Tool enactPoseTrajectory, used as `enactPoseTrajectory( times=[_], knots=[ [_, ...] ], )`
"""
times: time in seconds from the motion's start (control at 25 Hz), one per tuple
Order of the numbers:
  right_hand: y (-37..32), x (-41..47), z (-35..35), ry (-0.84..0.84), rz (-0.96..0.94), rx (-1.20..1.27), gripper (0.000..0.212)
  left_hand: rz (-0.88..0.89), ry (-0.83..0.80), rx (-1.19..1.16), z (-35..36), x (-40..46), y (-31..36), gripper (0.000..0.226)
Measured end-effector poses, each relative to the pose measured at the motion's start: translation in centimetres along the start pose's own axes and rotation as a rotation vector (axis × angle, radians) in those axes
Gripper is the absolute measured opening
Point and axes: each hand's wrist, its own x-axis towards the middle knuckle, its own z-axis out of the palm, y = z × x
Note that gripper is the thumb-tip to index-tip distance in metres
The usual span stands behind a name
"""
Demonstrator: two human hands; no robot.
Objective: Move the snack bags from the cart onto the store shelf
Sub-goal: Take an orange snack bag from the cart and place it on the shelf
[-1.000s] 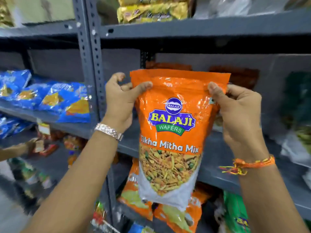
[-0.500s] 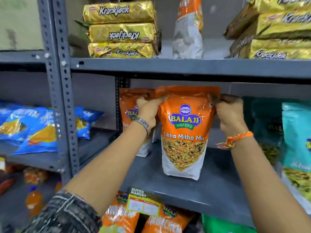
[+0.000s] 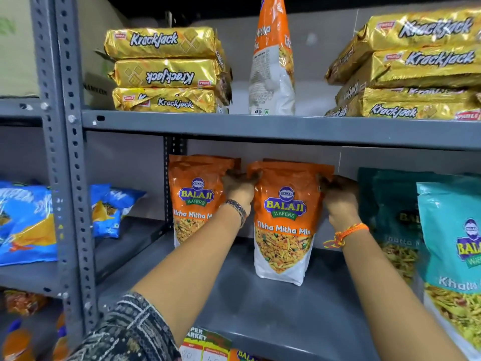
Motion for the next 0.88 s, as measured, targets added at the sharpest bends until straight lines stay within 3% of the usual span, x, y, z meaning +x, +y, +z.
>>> enactPoseTrajectory(
  times=[0.16, 0.36, 0.48, 0.6, 0.68, 0.88],
  knots=[
    [0.0, 0.2, -0.1, -0.013, -0.024, -0.010, 0.023, 0.090, 0.040, 0.034, -0.4, -0.4, -0.1, 0.035],
    [-0.7, -1.4, -0.7, 0.028, -0.169, -0.031, 0.007, 0.209, 0.027, 0.124, -1.4, -1.5, -0.3, 0.039],
    [-1.8, -3.5, -1.4, 0.122, -0.275, -0.020, 0.033, 0.299, 0.071, 0.168, -2.5, -2.4, 0.0, 0.040],
    [-3.1, -6.7, -1.0, 0.206, -0.288, -0.228, 0.056, 0.429, 0.142, 0.237, -4.7, -4.0, 1.2, 0.039],
    [-3.8, -10.5, 0.0, 0.185, -0.363, -0.193, 0.063, 0.491, 0.145, 0.226, -6.9, -5.8, 2.5, 0.038],
    [-3.4, -20.0, 5.4, -0.093, -0.516, 0.015, 0.048, 0.598, 0.231, 0.233, -15.5, -12.4, 5.1, 0.035]
  ],
)
